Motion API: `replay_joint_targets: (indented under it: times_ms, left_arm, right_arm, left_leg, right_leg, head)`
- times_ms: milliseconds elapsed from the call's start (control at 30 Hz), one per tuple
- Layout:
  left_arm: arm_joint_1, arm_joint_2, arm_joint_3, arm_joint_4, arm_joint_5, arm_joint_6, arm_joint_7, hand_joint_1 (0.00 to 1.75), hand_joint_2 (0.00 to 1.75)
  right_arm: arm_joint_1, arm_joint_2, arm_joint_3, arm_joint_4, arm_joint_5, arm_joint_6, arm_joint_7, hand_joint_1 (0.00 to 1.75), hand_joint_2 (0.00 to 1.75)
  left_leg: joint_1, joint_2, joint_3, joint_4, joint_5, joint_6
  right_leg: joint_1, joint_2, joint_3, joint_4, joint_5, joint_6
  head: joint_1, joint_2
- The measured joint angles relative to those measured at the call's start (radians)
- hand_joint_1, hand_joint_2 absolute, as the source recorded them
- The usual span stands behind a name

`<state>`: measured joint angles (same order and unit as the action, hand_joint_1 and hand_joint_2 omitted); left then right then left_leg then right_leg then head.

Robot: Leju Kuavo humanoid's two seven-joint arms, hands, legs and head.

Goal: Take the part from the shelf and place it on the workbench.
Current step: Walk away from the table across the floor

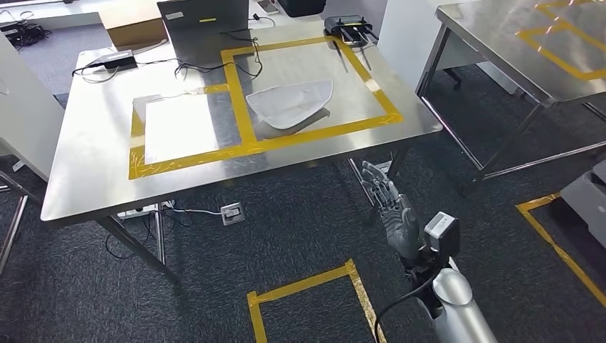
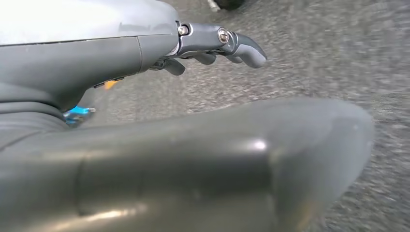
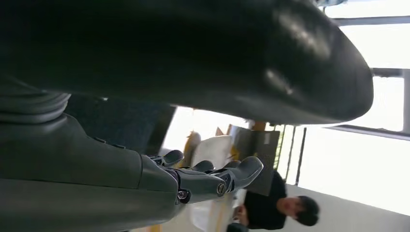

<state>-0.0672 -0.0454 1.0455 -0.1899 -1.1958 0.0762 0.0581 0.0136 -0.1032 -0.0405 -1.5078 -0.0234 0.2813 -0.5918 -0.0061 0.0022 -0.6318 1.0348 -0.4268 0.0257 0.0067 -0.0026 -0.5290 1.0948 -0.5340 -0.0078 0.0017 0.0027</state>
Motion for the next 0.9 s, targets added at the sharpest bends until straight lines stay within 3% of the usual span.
replay_joint_targets:
  times_ms: [67, 167, 200, 233, 300, 333, 367, 400, 467, 533, 567, 633, 667, 700, 767, 800, 833, 867, 900]
  left_arm:
    - [-0.003, -0.015, 0.000, 0.001, -0.007, 0.003, -0.031, 0.00, 0.00]
    - [-0.004, -0.035, -0.001, 0.004, -0.032, 0.008, -0.052, 0.00, 0.00]
    - [-0.004, -0.041, -0.004, 0.006, -0.045, 0.009, -0.052, 0.00, 0.00]
    - [-0.004, -0.045, -0.009, 0.007, -0.062, 0.009, -0.050, 0.00, 0.00]
    - [-0.005, -0.052, -0.028, 0.009, -0.098, 0.011, -0.044, 0.00, 0.00]
    - [-0.007, -0.054, -0.039, 0.009, -0.112, 0.014, -0.041, 0.00, 0.00]
    - [-0.007, -0.056, -0.049, 0.009, -0.122, 0.019, -0.042, 0.00, 0.00]
    - [-0.006, -0.057, -0.058, 0.009, -0.128, 0.028, -0.046, 0.00, 0.00]
    - [-0.004, -0.060, -0.069, 0.008, -0.120, 0.054, -0.070, 0.00, 0.00]
    - [-0.004, -0.062, -0.067, 0.008, -0.069, 0.067, -0.107, 0.00, 0.00]
    - [-0.005, -0.063, -0.058, 0.008, -0.031, 0.064, -0.121, 0.00, 0.00]
    - [-0.004, -0.066, -0.031, 0.008, 0.024, 0.049, -0.118, 0.00, 0.00]
    - [-0.003, -0.068, -0.020, 0.008, 0.025, 0.043, -0.094, 0.00, 0.00]
    - [-0.002, -0.069, -0.016, 0.008, 0.006, 0.037, -0.057, 0.00, 0.00]
    - [0.001, -0.071, -0.029, 0.009, -0.075, 0.015, 0.046, 0.00, 0.00]
    - [0.003, -0.070, -0.043, 0.009, -0.113, 0.003, 0.089, 0.00, 0.00]
    - [0.004, -0.069, -0.057, 0.009, -0.136, -0.004, 0.116, 0.00, 0.00]
    - [0.006, -0.069, -0.068, 0.008, -0.141, -0.005, 0.122, 0.00, 0.00]
    - [0.007, -0.069, -0.074, 0.008, -0.129, 0.000, 0.108, 0.00, 0.00]
  right_arm:
    - [0.015, 0.007, -0.031, 0.059, 0.038, -0.028, 0.013, 0.00, 0.00]
    - [0.020, 0.021, -0.081, 0.201, 0.148, -0.088, 0.028, 0.00, 0.00]
    - [0.014, 0.024, -0.092, 0.268, 0.193, -0.109, 0.036, 0.00, 0.00]
    - [0.000, 0.027, -0.101, 0.353, 0.234, -0.131, 0.048, 0.00, 0.00]
    - [-0.033, 0.027, -0.119, 0.570, 0.296, -0.184, 0.106, 0.00, 0.00]
    - [-0.043, 0.027, -0.127, 0.682, 0.319, -0.219, 0.157, 0.00, 0.00]
    - [-0.047, 0.026, -0.135, 0.784, 0.338, -0.263, 0.224, 0.00, 0.00]
    - [-0.044, 0.025, -0.141, 0.871, 0.352, -0.309, 0.303, 0.00, 0.00]
    - [-0.033, 0.023, -0.155, 1.008, 0.355, -0.398, 0.486, 0.00, 0.00]
    - [-0.020, 0.019, -0.182, 1.100, 0.313, -0.474, 0.648, 0.00, 0.00]
    - [-0.016, 0.018, -0.203, 1.133, 0.281, -0.511, 0.703, 0.00, 0.00]
    - [-0.007, 0.017, -0.250, 1.183, 0.216, -0.556, 0.744, 0.00, 0.00]
    - [-0.002, 0.018, -0.275, 1.202, 0.187, -0.560, 0.744, 0.00, 0.00]
    - [0.002, 0.020, -0.299, 1.217, 0.164, -0.550, 0.739, 0.00, 0.00]
    - [0.006, 0.027, -0.345, 1.241, 0.134, -0.500, 0.722, 0.00, 0.00]
    - [0.005, 0.031, -0.365, 1.250, 0.128, -0.471, 0.715, 0.00, 0.00]
    - [0.004, 0.035, -0.381, 1.257, 0.127, -0.442, 0.708, 0.00, 0.00]
    - [0.003, 0.039, -0.392, 1.264, 0.129, -0.417, 0.703, 0.00, 0.00]
    - [0.002, 0.044, -0.400, 1.269, 0.132, -0.397, 0.700, 0.00, 0.00]
  left_leg:
    - [0.002, 0.001, -0.004, -0.003, 0.017, -0.010]
    - [0.007, 0.003, -0.010, -0.007, 0.027, -0.029]
    - [0.007, 0.001, -0.017, 0.007, 0.006, -0.034]
    - [0.007, 0.000, -0.027, 0.041, -0.035, -0.039]
    - [0.011, -0.002, -0.052, 0.153, -0.134, -0.049]
    - [0.014, -0.002, -0.060, 0.211, -0.161, -0.055]
    - [0.016, -0.002, -0.058, 0.249, -0.160, -0.060]
    - [0.020, -0.001, -0.043, 0.259, -0.139, -0.065]
    - [0.030, -0.004, 0.035, 0.184, -0.095, -0.075]
    - [0.032, -0.010, 0.121, 0.060, -0.115, -0.077]
    - [0.031, -0.012, 0.142, 0.021, -0.134, -0.071]
    - [0.026, -0.007, 0.140, 0.003, -0.141, -0.047]
    - [0.025, -0.002, 0.135, 0.003, -0.133, -0.036]
    - [0.024, 0.003, 0.127, 0.002, -0.123, -0.026]
    - [0.024, 0.010, 0.102, 0.002, -0.101, -0.011]
    - [0.022, 0.012, 0.087, 0.002, -0.089, -0.007]
    - [0.019, 0.013, 0.072, 0.003, -0.077, -0.006]
    - [0.017, 0.013, 0.057, 0.004, -0.065, -0.005]
    - [0.015, 0.013, 0.043, 0.006, -0.053, -0.005]
  right_leg:
    - [0.010, -0.006, 0.047, -0.085, -0.007, -0.014]
    - [0.009, -0.007, 0.038, -0.113, 0.021, -0.025]
    - [0.006, -0.007, 0.031, -0.121, 0.037, -0.030]
    - [0.001, -0.006, 0.022, -0.127, 0.053, -0.032]
    - [-0.002, -0.006, -0.005, -0.128, 0.077, -0.032]
    - [-0.005, -0.008, -0.020, -0.126, 0.087, -0.029]
    - [-0.007, -0.012, -0.035, -0.121, 0.096, -0.024]
    - [-0.011, -0.016, -0.051, -0.115, 0.104, -0.019]
    - [-0.018, -0.022, -0.083, -0.094, 0.116, -0.006]
    - [-0.021, -0.023, -0.113, -0.070, 0.126, 0.008]
    - [-0.021, -0.022, -0.123, -0.063, 0.133, 0.015]
    - [-0.024, -0.017, -0.130, -0.064, 0.149, 0.030]
    - [-0.026, -0.014, -0.133, -0.063, 0.146, 0.036]
    - [-0.028, -0.010, -0.140, -0.050, 0.126, 0.041]
    - [-0.028, -0.006, -0.168, 0.035, 0.030, 0.047]
    - [-0.028, -0.005, -0.183, 0.098, -0.022, 0.047]
    - [-0.027, -0.005, -0.191, 0.158, -0.057, 0.046]
    - [-0.026, -0.004, -0.188, 0.199, -0.067, 0.045]
    - [-0.024, -0.004, -0.169, 0.211, -0.053, 0.041]
  head:
    - [0.000, 0.000]
    - [0.001, 0.000]
    - [0.001, 0.000]
    - [0.000, 0.000]
    - [-0.001, 0.000]
    - [-0.002, 0.000]
    - [-0.002, 0.000]
    - [-0.002, 0.000]
    - [-0.002, 0.000]
    - [-0.002, 0.000]
    - [-0.001, 0.000]
    - [-0.001, 0.000]
    - [-0.001, 0.000]
    - [-0.001, 0.000]
    - [0.000, 0.000]
    - [0.001, 0.000]
    - [0.001, 0.000]
    - [0.001, 0.000]
    - [0.001, 0.000]
